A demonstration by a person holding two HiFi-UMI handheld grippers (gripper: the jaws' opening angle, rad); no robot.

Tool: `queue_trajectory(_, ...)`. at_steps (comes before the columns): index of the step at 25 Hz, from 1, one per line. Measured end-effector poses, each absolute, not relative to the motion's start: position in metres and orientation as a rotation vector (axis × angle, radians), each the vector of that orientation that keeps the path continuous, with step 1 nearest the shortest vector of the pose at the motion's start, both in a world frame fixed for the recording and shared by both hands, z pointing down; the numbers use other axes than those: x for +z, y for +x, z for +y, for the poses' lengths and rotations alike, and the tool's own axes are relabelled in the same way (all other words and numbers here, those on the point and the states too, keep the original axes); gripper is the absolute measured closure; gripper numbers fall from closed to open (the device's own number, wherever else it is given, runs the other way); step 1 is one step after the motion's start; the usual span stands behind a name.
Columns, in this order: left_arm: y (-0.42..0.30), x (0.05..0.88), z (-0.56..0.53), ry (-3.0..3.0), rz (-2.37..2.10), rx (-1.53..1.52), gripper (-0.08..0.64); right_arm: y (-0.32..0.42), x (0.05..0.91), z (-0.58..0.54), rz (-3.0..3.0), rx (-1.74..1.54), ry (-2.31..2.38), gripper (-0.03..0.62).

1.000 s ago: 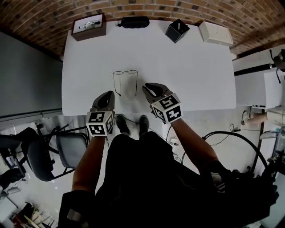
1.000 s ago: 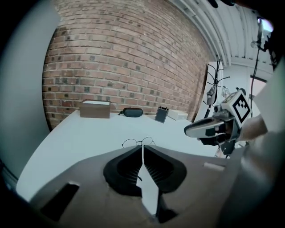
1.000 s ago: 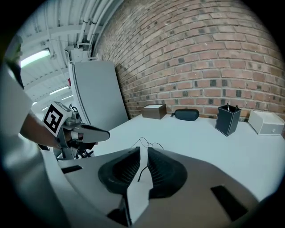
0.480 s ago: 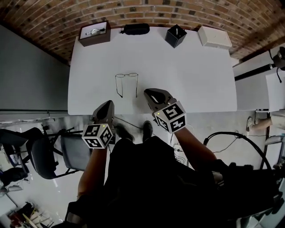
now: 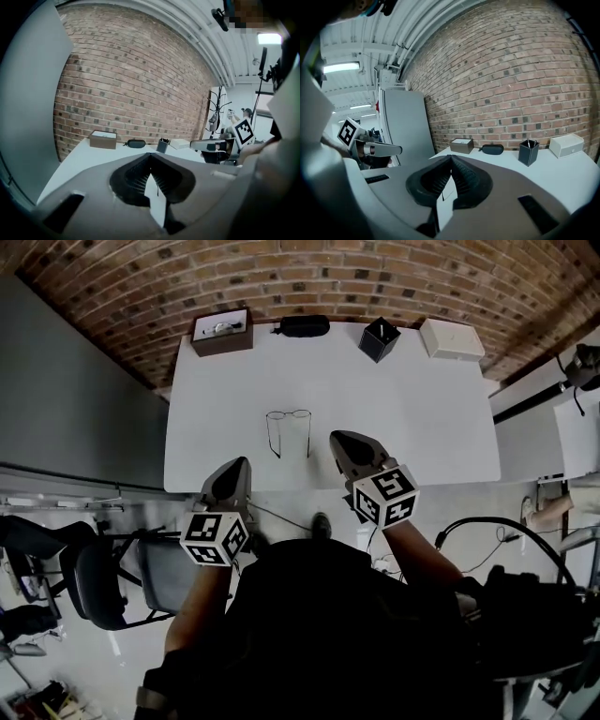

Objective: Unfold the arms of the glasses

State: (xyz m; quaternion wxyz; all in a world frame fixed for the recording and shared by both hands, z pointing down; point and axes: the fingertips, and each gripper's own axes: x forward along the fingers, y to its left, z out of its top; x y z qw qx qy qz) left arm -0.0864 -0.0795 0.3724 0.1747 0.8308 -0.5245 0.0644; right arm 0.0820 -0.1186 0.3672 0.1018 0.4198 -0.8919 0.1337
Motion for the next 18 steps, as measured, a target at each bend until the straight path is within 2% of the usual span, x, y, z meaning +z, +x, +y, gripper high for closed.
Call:
queue_trajectory(11, -0.16, 0.323, -0.076, 2.356, -1.657, -0.005, 0.549, 0.036, 0.316, -0.114, -2.635, 0.268, 1.369, 0.583)
queue_trajectory(18, -0.163, 0.321, -0.071, 2.378, -1.593, -0.054, 0.549, 0.022, 0.298, -0.111, -2.642, 0.203, 1.384, 0.583)
